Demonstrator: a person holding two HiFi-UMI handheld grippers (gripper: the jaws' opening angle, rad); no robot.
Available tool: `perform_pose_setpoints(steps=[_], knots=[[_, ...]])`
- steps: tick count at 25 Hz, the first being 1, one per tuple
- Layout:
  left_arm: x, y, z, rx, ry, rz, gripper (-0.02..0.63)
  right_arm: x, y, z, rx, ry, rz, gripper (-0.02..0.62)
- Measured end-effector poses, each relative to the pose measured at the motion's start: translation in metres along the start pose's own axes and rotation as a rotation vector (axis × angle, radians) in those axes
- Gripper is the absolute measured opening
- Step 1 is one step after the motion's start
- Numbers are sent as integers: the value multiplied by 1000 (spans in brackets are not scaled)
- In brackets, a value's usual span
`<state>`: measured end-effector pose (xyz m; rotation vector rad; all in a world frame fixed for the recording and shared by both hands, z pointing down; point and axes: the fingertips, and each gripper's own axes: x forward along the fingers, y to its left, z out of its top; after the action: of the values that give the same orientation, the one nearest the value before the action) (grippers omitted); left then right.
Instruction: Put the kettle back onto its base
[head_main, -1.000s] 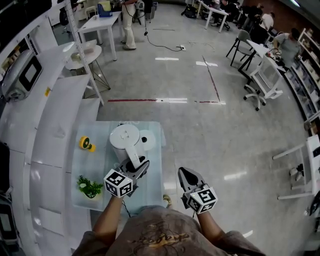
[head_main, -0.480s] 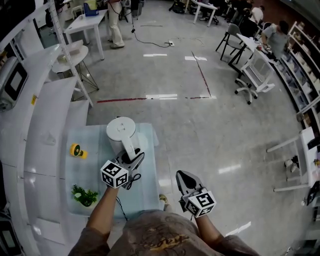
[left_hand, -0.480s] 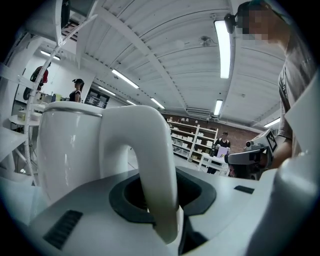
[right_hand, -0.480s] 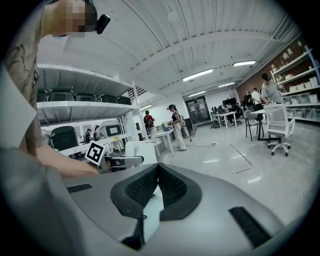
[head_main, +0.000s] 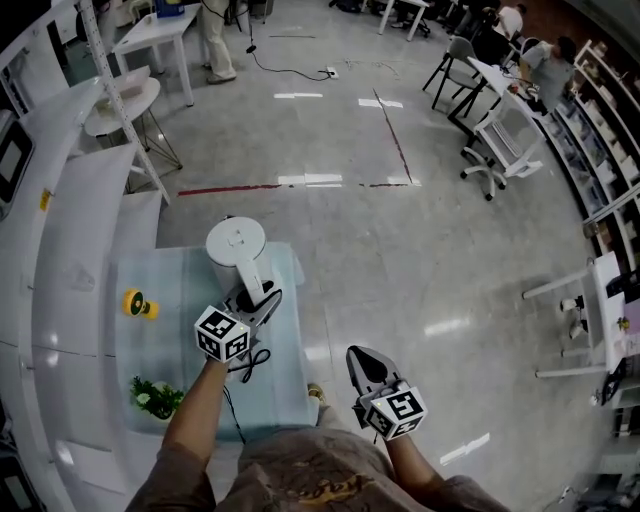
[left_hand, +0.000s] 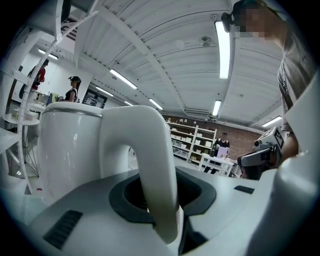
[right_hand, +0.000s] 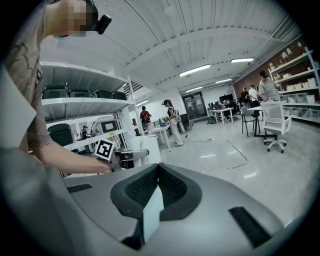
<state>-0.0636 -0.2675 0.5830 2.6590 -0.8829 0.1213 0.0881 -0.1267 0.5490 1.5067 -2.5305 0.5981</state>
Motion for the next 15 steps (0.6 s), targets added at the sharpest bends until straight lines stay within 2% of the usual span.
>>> perform_pose_setpoints(steps=[15], knots=[[41,23,-15,51,19,-4,118,6,-22,-15,17,60,-34,0]])
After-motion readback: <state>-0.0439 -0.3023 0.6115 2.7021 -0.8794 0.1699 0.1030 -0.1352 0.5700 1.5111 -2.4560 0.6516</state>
